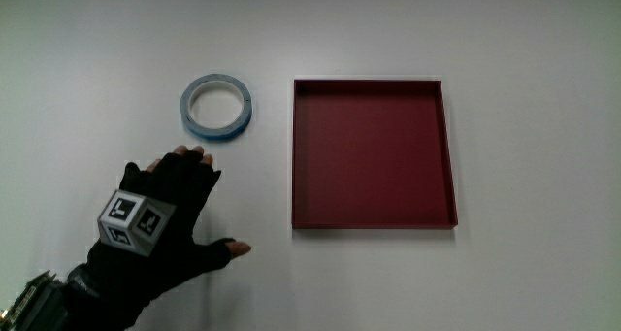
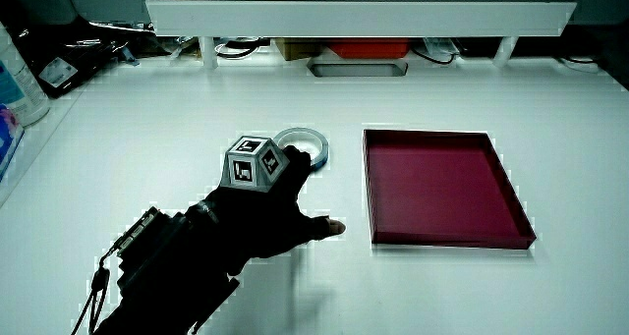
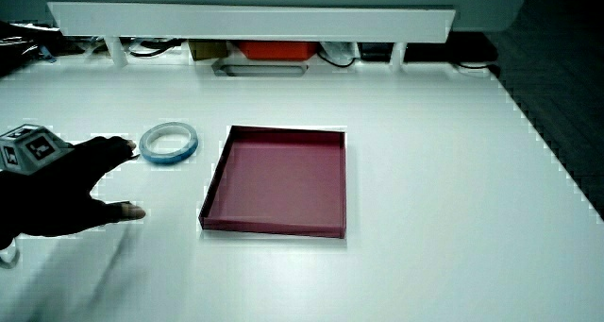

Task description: Pick blue tape

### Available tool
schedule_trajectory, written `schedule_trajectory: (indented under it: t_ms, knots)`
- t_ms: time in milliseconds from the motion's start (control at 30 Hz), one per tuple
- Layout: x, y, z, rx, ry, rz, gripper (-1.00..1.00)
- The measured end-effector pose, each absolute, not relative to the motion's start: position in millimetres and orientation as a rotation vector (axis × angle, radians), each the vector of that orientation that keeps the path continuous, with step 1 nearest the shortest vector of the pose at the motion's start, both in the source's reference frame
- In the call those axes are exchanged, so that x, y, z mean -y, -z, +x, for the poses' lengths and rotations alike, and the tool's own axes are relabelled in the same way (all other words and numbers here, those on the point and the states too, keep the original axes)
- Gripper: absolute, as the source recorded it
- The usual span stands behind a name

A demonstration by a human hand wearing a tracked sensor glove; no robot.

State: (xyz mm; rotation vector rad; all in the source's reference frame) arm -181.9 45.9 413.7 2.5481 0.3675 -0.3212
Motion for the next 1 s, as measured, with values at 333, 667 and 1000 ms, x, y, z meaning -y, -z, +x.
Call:
schedule_trajectory:
  t_ms: [333,667,1000]
  knots:
    - [-10.0,-430.8,-186.8,-0.294,0.355,2.536,0.00]
    - [20.3,-453.9,-188.6,-0.255,0.377,2.526,0.00]
    - [40.9,-483.0,-189.3,-0.168,0.362,2.469,0.00]
